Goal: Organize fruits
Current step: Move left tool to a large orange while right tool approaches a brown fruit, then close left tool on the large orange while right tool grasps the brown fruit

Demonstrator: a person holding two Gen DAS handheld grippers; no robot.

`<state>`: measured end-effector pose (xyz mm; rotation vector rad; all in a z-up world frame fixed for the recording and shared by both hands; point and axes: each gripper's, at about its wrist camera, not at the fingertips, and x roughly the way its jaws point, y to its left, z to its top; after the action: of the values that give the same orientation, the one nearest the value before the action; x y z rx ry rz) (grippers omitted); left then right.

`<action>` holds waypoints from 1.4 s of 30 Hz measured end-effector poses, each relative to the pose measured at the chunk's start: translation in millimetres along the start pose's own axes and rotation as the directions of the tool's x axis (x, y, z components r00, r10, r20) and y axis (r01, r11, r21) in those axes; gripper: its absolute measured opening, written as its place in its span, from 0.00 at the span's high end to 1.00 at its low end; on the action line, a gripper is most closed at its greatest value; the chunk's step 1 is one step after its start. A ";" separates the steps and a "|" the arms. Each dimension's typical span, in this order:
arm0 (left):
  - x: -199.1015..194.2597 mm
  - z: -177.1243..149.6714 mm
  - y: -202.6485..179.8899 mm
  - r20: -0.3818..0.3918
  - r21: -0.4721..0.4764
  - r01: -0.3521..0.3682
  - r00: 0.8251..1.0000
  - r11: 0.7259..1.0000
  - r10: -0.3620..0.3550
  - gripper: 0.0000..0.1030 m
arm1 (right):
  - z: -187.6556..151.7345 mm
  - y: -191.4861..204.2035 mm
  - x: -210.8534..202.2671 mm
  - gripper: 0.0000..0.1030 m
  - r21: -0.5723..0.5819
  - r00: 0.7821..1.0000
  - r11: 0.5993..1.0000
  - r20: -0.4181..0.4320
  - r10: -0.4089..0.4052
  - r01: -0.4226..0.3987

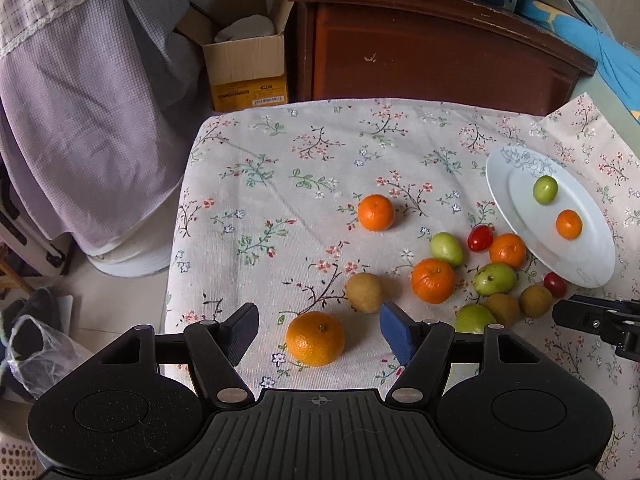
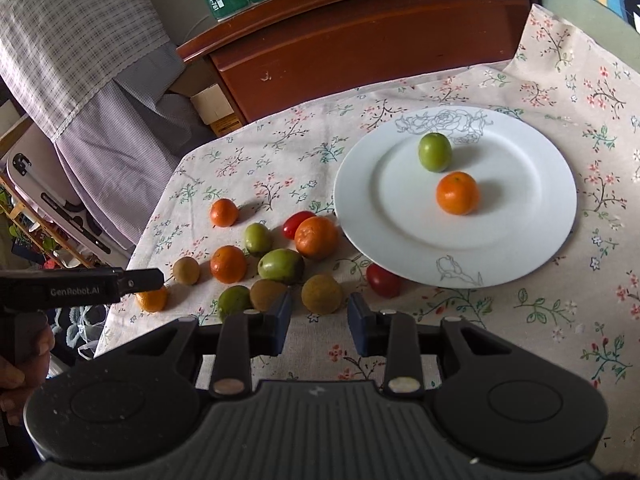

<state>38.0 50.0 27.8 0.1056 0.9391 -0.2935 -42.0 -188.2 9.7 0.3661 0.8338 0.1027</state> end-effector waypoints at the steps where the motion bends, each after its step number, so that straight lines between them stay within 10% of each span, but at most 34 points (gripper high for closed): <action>1: 1.1 -1.1 0.2 -0.004 0.000 -0.001 1.000 1.000 0.001 0.35 | -0.1 -0.3 0.8 0.68 0.000 1.000 1.000 -0.002 0.000 0.000; 21: 19.8 -11.8 -1.0 -0.022 0.003 -0.021 1.000 1.000 0.021 0.39 | -1.9 1.2 20.7 0.68 -0.024 1.000 0.999 -0.008 -0.021 0.021; 32: 17.8 -13.9 -10.0 0.007 0.054 -0.031 1.000 0.998 0.031 0.69 | -2.8 4.2 25.0 0.70 -0.052 0.999 0.998 0.001 -0.033 0.033; 42: 12.9 -11.0 -18.7 0.027 0.066 -0.004 1.000 0.998 0.002 0.69 | 1.2 4.7 20.0 0.75 -0.035 1.000 0.999 0.012 -0.017 0.018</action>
<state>31.1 31.9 11.7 0.1633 0.9027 -0.3228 -27.4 -179.5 -2.0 0.3256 0.8223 0.0989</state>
